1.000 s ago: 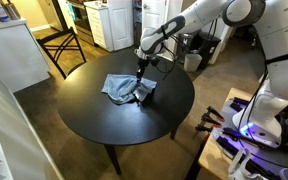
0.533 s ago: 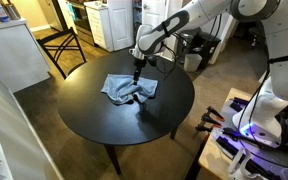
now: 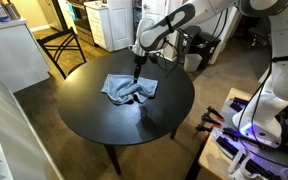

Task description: Use the blue towel to wipe the table.

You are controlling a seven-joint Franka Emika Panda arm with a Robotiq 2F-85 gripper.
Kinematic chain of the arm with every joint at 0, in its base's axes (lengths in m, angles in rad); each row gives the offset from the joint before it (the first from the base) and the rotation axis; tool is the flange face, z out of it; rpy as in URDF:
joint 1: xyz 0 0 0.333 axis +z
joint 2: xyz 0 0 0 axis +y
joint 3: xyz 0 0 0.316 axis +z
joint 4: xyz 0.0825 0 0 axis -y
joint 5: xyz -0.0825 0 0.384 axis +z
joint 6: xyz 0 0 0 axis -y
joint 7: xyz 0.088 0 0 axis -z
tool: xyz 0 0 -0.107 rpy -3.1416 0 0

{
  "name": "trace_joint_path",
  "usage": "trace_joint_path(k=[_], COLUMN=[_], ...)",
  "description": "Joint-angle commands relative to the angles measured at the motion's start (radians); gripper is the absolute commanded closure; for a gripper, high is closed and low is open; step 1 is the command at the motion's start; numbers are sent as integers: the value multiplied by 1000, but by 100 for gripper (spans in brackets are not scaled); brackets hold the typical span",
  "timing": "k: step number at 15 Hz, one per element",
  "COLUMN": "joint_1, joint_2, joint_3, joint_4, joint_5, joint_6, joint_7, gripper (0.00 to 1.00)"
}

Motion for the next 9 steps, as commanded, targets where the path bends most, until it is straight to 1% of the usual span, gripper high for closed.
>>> trace_joint_path(k=[1, 2, 3, 9], joint_1=[9, 10, 16, 16], joint_2=[-64, -70, -20, -32], joint_3=[-16, -17, -20, -22], joint_4=[-79, -87, -20, -36], joint_5=[17, 17, 12, 12], joint_6=[52, 60, 18, 28], joint_7=[-16, -15, -6, -6], gripper=[0, 0, 0, 0])
